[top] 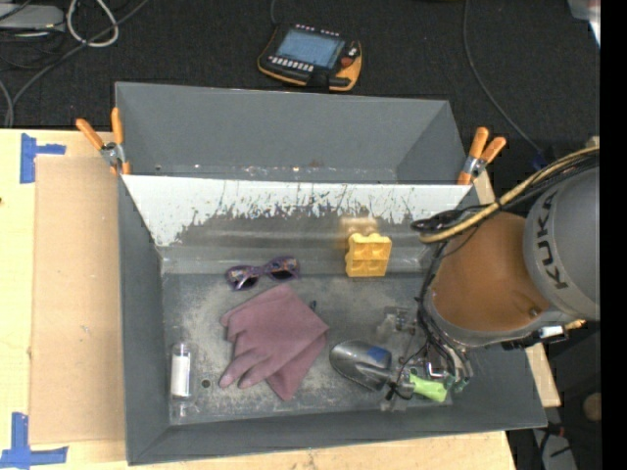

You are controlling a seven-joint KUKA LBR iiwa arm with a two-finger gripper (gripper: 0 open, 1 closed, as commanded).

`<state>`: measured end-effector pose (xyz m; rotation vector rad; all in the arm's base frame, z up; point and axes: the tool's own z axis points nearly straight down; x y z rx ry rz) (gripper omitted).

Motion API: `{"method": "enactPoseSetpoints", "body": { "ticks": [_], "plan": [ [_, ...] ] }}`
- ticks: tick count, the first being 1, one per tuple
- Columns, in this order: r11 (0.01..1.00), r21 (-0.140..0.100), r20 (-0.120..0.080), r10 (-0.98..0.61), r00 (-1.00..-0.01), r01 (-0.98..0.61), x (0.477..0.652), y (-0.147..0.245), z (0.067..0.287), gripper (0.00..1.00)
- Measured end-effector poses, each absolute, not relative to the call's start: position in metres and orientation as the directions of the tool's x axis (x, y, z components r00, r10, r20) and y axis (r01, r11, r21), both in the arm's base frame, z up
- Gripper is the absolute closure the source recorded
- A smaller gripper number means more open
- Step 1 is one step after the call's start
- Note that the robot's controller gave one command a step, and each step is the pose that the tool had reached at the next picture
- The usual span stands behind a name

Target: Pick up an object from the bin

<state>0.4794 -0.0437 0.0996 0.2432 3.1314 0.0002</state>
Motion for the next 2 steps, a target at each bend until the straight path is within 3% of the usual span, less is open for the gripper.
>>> {"method": "enactPoseSetpoints", "body": {
  "ticks": [1, 2],
  "plan": [
    [0.998, 0.004, -0.016, -0.056, -0.998, -0.057, 0.4917, -0.0961, 0.0781, 1.00],
    [0.998, 0.004, -0.016, -0.056, -0.998, -0.056, 0.4917, -0.0961, 0.0781, 1.00]
  ]
}}
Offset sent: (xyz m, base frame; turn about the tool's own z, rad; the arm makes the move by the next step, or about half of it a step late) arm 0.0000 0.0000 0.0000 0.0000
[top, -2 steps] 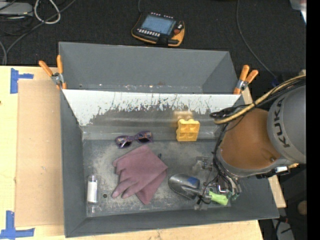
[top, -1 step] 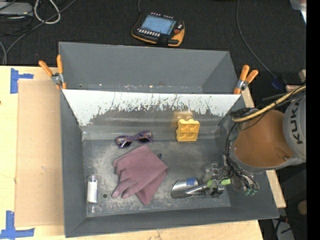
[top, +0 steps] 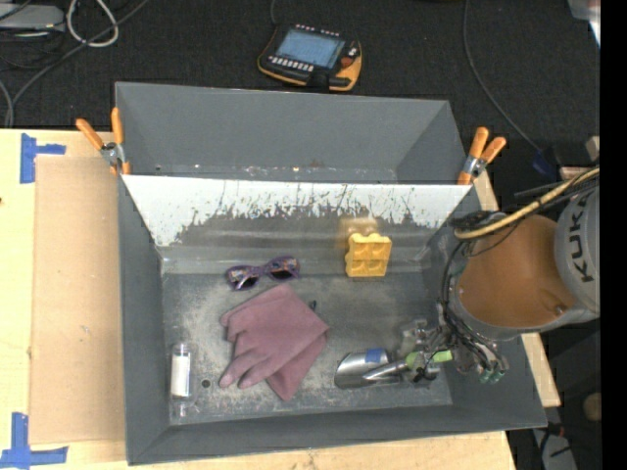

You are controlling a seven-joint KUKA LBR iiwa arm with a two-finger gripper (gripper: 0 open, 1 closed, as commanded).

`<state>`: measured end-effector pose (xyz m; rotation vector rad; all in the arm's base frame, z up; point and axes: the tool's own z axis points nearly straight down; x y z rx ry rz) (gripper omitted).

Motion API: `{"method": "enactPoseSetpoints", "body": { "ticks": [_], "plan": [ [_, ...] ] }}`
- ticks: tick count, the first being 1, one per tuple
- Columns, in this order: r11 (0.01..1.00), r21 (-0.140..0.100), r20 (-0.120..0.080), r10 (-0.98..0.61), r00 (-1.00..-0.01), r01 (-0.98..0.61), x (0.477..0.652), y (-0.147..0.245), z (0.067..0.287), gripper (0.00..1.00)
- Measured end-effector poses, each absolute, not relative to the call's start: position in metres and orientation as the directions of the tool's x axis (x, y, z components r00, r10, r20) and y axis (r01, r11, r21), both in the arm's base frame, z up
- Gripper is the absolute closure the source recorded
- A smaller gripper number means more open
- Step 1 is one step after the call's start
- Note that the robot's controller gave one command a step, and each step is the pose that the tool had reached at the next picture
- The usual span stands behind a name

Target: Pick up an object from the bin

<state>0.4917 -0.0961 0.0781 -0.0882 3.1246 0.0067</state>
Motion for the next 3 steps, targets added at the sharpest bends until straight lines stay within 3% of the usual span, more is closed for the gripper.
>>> {"method": "enactPoseSetpoints", "body": {
  "ticks": [3],
  "plan": [
    [0.999, 0.007, -0.011, -0.040, -0.999, -0.040, 0.4826, -0.0913, 0.0691, 1.00]
  ]
}}
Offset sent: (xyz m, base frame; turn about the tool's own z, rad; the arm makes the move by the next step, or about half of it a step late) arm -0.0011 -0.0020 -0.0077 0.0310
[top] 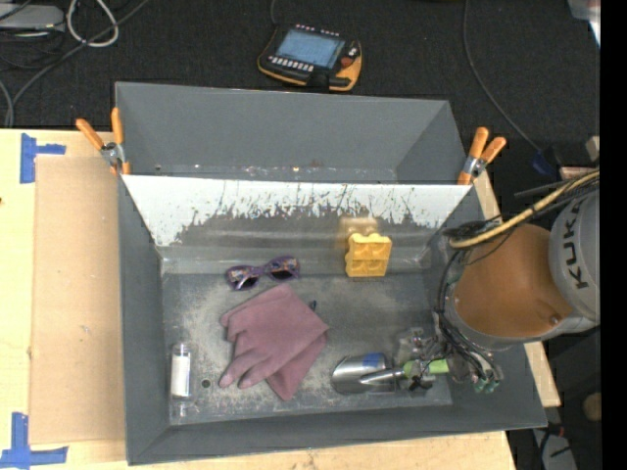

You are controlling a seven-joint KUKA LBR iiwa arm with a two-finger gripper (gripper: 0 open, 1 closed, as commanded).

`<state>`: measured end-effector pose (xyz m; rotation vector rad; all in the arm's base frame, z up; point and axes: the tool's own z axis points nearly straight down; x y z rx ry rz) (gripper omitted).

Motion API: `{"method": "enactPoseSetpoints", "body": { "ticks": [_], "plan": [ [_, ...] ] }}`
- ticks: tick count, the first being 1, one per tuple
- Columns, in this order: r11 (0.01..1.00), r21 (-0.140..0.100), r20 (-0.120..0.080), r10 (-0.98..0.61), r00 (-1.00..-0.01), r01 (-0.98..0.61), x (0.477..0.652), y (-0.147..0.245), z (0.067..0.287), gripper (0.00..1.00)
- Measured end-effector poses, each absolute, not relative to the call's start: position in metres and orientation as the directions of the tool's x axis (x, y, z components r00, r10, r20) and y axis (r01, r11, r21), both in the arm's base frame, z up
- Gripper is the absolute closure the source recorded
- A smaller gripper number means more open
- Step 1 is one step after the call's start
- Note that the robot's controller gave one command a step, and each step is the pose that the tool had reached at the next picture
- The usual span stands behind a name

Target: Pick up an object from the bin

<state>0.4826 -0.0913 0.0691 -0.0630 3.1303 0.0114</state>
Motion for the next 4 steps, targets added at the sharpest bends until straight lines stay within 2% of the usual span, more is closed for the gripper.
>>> {"method": "enactPoseSetpoints", "body": {
  "ticks": [1, 2, 3, 4],
  "plan": [
    [0.999, 0.007, -0.011, -0.040, -0.999, -0.041, 0.483, -0.091, 0.069, 1.00],
    [0.999, 0.009, -0.006, -0.046, -0.999, -0.046, 0.469, -0.096, 0.070, 1.00],
    [0.998, 0.008, -0.010, -0.069, -0.998, -0.069, 0.476, -0.093, 0.071, 1.00],
    [0.996, 0.010, -0.003, -0.086, -0.996, -0.086, 0.479, -0.093, 0.167, 1.00]
  ]
}}
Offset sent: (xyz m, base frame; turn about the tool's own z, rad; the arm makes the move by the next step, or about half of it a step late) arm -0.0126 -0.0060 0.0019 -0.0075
